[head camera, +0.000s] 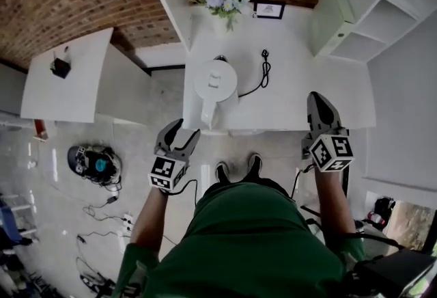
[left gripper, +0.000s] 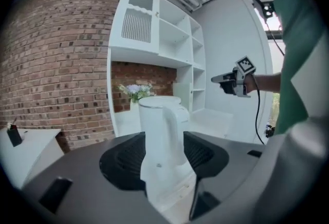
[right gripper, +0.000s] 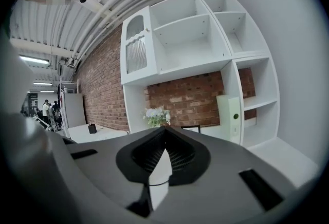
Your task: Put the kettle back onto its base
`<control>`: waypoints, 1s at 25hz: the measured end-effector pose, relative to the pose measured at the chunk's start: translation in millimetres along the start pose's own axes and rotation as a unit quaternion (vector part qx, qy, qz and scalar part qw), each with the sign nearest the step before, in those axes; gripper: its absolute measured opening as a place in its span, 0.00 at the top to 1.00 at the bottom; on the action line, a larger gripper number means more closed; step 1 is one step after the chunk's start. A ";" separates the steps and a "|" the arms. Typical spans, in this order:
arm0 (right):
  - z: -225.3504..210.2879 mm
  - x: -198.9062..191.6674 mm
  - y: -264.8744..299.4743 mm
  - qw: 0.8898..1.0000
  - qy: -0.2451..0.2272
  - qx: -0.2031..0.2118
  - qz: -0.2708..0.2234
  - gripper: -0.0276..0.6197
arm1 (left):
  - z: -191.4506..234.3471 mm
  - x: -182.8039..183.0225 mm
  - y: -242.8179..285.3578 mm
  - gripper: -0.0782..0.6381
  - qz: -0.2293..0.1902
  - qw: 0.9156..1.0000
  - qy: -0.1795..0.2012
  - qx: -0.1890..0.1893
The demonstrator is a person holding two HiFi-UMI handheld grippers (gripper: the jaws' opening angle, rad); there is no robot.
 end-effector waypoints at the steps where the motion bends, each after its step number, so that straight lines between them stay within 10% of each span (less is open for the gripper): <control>1: 1.7 6.2 2.9 1.000 -0.006 0.003 -0.008 0.92 | 11.1 -3.3 -5.0 0.57 0.026 1.000 0.002 0.016; 9: 33.9 44.3 23.1 0.998 -0.030 0.044 -0.039 0.92 | 82.7 67.9 -26.5 0.77 -0.038 0.980 -0.040 0.191; 25: 78.1 78.7 58.4 0.991 -0.069 0.092 -0.069 0.92 | 97.9 186.8 32.1 0.77 -0.132 0.975 -0.028 0.176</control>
Point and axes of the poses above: the fingertips, and each gripper's own axes: y forward along the fingers, z to its left, x out of its top, the point moved 7 cm from there along -y, backward along the fingers, and after that the axes turned 14 degrees about y, right-handed, at the moved point
